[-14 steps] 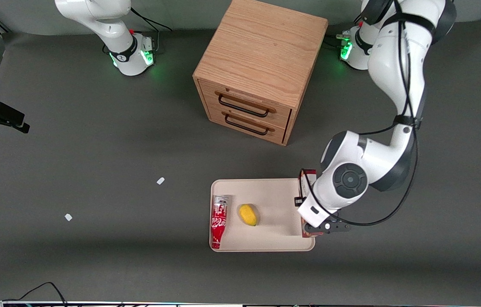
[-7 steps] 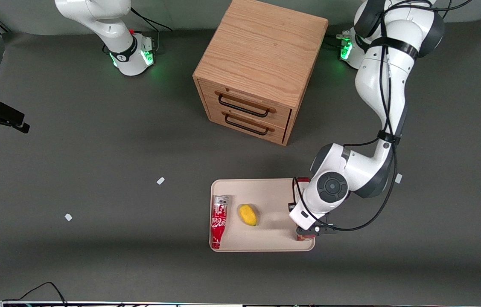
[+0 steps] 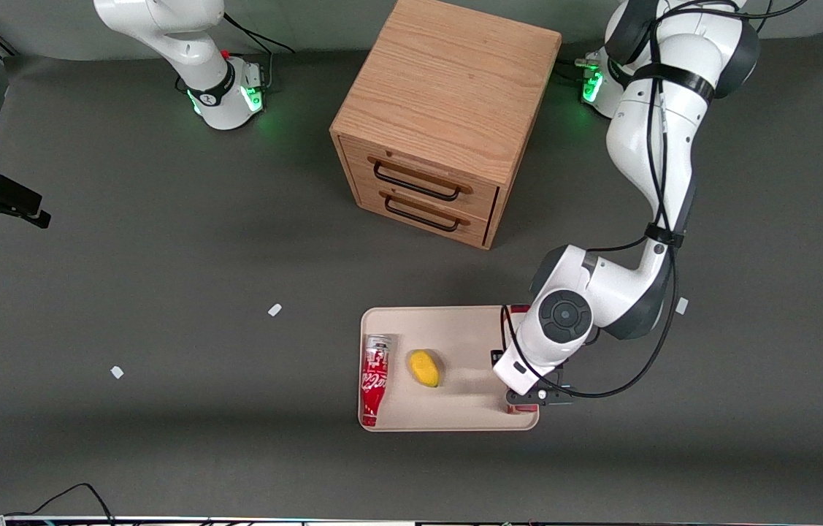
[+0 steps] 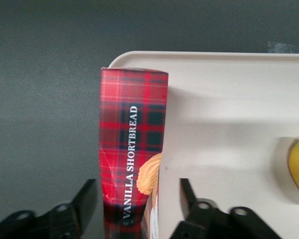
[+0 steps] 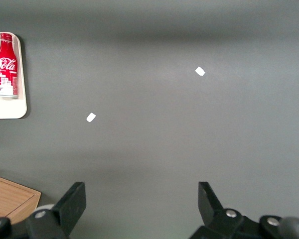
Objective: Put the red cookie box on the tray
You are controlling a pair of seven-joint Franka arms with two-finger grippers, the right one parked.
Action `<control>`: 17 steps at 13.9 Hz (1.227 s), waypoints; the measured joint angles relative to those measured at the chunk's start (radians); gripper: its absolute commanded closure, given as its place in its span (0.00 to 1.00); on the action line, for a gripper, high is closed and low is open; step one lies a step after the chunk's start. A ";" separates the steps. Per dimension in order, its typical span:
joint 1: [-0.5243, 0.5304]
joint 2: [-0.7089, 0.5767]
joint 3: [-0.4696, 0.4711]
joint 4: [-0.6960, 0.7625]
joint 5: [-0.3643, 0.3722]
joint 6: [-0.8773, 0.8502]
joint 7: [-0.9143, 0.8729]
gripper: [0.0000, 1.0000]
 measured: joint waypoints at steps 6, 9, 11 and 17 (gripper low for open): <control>0.006 -0.020 0.005 0.001 0.000 0.006 -0.008 0.00; 0.039 -0.096 0.008 -0.026 -0.027 -0.007 -0.009 0.00; 0.080 -0.197 0.004 -0.099 -0.064 -0.032 -0.009 0.00; 0.249 -0.542 -0.004 -0.228 -0.109 -0.395 0.099 0.00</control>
